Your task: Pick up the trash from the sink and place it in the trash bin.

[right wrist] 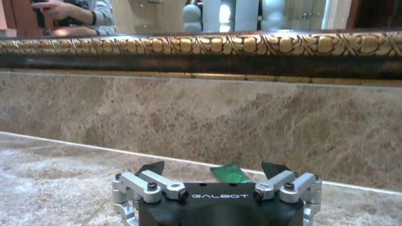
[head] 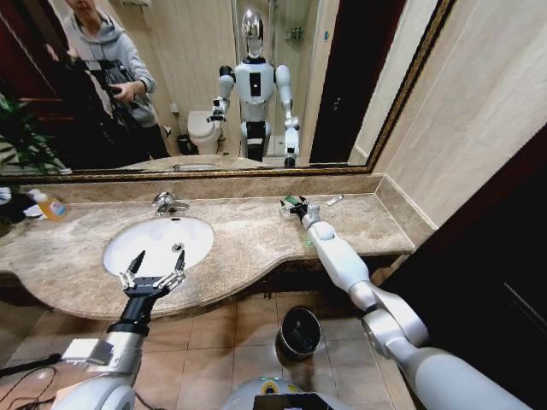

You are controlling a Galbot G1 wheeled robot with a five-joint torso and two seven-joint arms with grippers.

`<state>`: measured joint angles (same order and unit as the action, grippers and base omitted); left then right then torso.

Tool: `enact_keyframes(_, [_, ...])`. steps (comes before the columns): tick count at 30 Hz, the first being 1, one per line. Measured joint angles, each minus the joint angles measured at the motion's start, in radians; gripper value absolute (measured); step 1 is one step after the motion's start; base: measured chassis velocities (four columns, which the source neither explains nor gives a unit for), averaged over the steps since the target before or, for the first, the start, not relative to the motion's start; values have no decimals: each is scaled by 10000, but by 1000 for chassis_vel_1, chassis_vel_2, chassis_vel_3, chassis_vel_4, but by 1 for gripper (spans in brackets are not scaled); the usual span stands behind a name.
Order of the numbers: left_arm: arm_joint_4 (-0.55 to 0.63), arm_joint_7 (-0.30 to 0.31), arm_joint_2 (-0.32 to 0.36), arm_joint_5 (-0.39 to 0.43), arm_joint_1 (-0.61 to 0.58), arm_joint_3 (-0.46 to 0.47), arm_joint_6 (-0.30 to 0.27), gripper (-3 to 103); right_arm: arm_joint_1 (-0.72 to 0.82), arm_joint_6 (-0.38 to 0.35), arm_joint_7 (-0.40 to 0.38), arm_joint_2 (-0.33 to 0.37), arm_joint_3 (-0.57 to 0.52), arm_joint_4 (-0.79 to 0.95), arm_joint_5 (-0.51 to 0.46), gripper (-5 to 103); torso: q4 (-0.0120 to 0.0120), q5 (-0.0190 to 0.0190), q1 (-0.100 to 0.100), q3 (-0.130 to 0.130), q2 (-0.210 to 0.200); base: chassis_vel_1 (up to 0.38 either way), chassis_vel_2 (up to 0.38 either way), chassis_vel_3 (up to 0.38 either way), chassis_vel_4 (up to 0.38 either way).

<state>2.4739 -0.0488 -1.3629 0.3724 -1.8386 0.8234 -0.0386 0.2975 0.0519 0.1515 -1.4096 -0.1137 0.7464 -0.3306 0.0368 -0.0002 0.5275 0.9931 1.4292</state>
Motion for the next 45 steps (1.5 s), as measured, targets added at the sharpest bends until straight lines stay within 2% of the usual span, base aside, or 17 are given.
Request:
enact_keyframes(2, [0,0,0,0,0,0,0,100,-134,20,24,-53,-21,-319,3,103,0,0,0,0,0,0,0,0,0])
enact_keyframes(7, [-1,0,0,0,0,0,0,100,-216,56,29,-77,-35,-607,39,95,0,0,0,0,0,0,0,0,0])
enact_keyframes(10, [0,0,0,0,0,0,0,100,-225,70,7,-77,-43,-746,109,80,0,0,0,0,0,0,0,0,0])
enact_keyframes(11, [0,0,0,0,0,0,0,100,-225,70,7,-77,-43,-746,109,80,0,0,0,0,0,0,0,0,0])
enact_keyframes(13, [0,0,0,0,0,0,0,100,-225,84,-3,-55,-43,-783,145,70,0,1,0,0,0,0,0,0,0])
enact_keyframes(15, [0,0,0,0,0,0,0,100,-225,86,-5,-46,-43,-784,148,70,0,1,0,0,0,0,0,0,0])
enact_keyframes(17, [0,0,0,0,0,0,0,100,-204,93,-11,-12,-42,-782,151,59,-1,1,0,0,0,0,0,0,0])
enact_keyframes(18, [0,0,0,0,0,0,0,100,-204,93,-11,-12,-42,-782,151,59,-1,1,0,0,0,0,0,0,0])
enact_keyframes(21, [0,0,0,0,0,0,-1,100,-177,93,-15,-9,-42,-759,146,42,0,1,0,0,0,0,0,0,0])
enact_keyframes(22, [0,0,0,0,0,0,-1,100,-177,93,-15,-9,-42,-759,146,42,0,1,0,0,0,0,0,0,0])
enact_keyframes(26, [0,0,0,0,0,0,-1,100,-109,88,-24,-19,-45,-640,136,22,0,1,0,-1,0,0,0,0,0])
enact_keyframes(34, [0,-1,0,0,0,0,0,100,61,12,-60,25,-78,-316,85,21,0,2,0,0,0,0,0,0,0])
enact_keyframes(39, [0,0,0,0,0,-1,-1,100,437,-295,-119,273,-107,525,-183,21,0,1,0,-1,0,0,0,0,0])
enact_keyframes(42, [0,0,0,0,0,0,0,100,1282,-944,-398,782,-135,2223,-967,21,1,2,0,0,0,0,0,0,0])
enact_keyframes(44, [0,-1,0,0,0,-1,-1,100,1930,-1084,-575,1172,-228,3444,-1176,21,1,6,0,0,0,0,0,0,0])
enact_keyframes(45, [0,-1,0,0,0,-1,-1,100,1930,-1084,-575,1172,-228,3444,-1176,21,1,6,0,0,0,0,0,0,0])
